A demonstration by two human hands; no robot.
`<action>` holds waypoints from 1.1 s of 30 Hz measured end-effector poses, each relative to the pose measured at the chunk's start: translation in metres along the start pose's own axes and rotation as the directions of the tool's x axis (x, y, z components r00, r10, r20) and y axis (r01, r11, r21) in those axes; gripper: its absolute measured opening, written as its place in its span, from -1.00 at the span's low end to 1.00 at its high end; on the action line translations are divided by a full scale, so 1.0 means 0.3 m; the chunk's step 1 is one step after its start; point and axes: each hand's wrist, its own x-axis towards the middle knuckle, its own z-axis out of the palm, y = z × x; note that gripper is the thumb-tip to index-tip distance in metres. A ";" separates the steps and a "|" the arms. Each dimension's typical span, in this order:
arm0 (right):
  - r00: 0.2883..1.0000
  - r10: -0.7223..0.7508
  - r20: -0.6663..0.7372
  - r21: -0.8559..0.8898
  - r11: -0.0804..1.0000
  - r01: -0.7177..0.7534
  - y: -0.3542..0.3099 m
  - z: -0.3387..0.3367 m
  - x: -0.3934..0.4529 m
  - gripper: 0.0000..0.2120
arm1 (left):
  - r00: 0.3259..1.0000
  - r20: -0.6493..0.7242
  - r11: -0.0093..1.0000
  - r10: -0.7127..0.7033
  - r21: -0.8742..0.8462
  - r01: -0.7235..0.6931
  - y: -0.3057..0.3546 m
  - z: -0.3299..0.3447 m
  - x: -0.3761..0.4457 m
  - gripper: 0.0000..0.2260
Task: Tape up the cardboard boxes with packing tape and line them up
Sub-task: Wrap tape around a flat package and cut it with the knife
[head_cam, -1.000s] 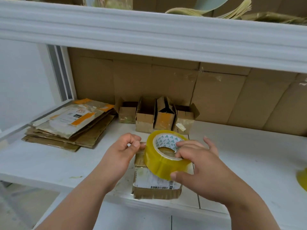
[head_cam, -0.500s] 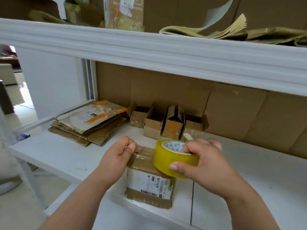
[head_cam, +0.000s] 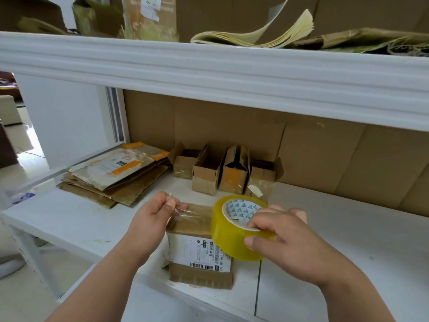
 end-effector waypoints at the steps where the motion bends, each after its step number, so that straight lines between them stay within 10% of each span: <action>1: 1.000 0.012 -0.016 -0.003 1.000 -0.012 0.010 0.000 -0.004 -0.61 | 1.000 0.005 0.999 0.027 0.019 -0.027 -0.001 -0.001 0.000 -0.80; 13: 0.905 0.199 -0.375 0.273 0.957 -0.097 0.018 -0.061 -0.013 -0.41 | 0.971 -0.006 0.959 0.241 0.155 -0.237 -0.025 -0.001 -0.005 -0.77; 26: 0.951 0.263 -0.164 0.598 0.793 -0.116 0.068 -0.071 0.001 -0.43 | 0.999 -0.047 0.983 0.012 -0.185 -0.020 0.011 -0.011 -0.005 -0.82; 33: 0.887 0.440 -0.137 0.372 0.853 -0.366 0.101 -0.054 -0.025 -0.51 | 0.981 -0.050 0.896 -0.186 -0.418 0.149 -0.008 -0.043 0.000 -0.81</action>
